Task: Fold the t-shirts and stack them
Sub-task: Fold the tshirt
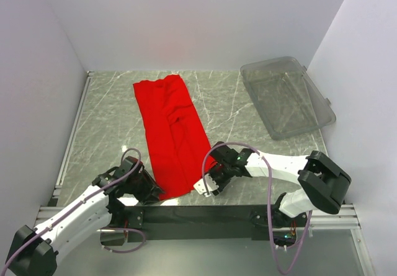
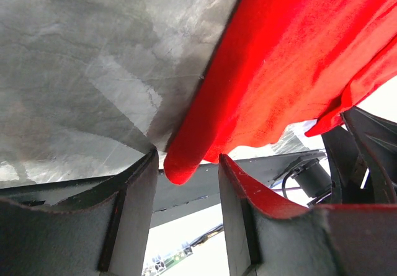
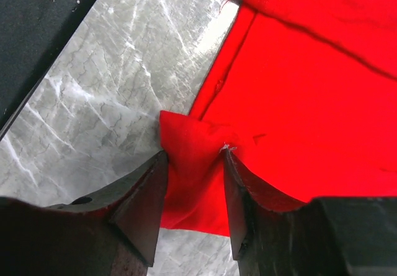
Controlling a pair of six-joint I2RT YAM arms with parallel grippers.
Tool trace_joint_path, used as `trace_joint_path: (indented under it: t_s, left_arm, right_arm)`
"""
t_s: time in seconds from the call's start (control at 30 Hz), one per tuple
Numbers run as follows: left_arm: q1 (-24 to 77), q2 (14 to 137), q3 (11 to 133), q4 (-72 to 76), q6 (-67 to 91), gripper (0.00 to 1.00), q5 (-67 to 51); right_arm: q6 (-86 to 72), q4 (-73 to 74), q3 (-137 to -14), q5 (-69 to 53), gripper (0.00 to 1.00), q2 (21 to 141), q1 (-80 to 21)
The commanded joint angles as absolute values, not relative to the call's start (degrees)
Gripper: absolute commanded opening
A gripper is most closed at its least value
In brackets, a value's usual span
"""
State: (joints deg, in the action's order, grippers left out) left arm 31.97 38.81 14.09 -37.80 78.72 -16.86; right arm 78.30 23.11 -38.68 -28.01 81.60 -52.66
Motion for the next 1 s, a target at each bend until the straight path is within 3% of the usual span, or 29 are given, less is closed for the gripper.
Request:
trace_joint_path:
  t_s: [0.0, 0.2, 0.3, 0.33, 0.43, 0.57, 0.67, 0.7, 0.87, 0.97]
  left_arm:
    - [31.99, 38.06, 13.71, -37.71, 79.28, 0.49, -16.26]
    - [31.99, 38.15, 13.36, -37.44, 79.1, 0.49, -16.52]
    - [31.99, 37.36, 13.01, -37.79, 79.54, 0.49, -16.26]
    - [31.99, 36.92, 12.75, -37.79, 79.72, 0.49, -16.26]
    - [31.99, 36.65, 12.13, -37.01, 79.98, 0.48, -16.43]
    - [31.99, 38.75, 11.6, -34.55, 79.28, 0.46, -17.05]
    - [32.08, 41.92, 11.86, -32.09, 78.23, 0.38, -17.49]
    - [31.99, 42.53, 12.04, -31.38, 77.61, 0.28, -17.58]
    - [31.99, 44.56, 13.88, -30.41, 76.29, 0.01, -16.71]
    - [31.99, 42.9, 16.16, -32.33, 75.32, 0.01, -15.3]
  right_arm:
    - [75.59, 22.15, -40.43, -24.0, 0.48, 82.53, -54.14]
    - [73.92, 21.45, -42.01, -21.89, 0.4, 86.31, -56.42]
    - [73.21, 21.09, -42.01, -22.14, 0.22, 86.84, -56.87]
    - [73.04, 20.48, -41.84, -22.24, 0.1, 86.49, -56.87]
    - [72.69, 20.3, -41.22, -23.11, 0.01, 85.43, -56.95]
    - [71.9, 20.04, -40.87, -23.82, 0.0, 84.73, -56.95]
    - [70.05, 19.69, -41.4, -24.95, 0.0, 84.38, -56.69]
    - [69.18, 19.69, -41.4, -25.31, 0.0, 84.11, -56.52]
    - [67.33, 21.0, -42.19, -28.38, 0.0, 81.39, -54.59]
    - [66.71, 22.32, -42.98, -29.79, 0.0, 79.46, -52.66]
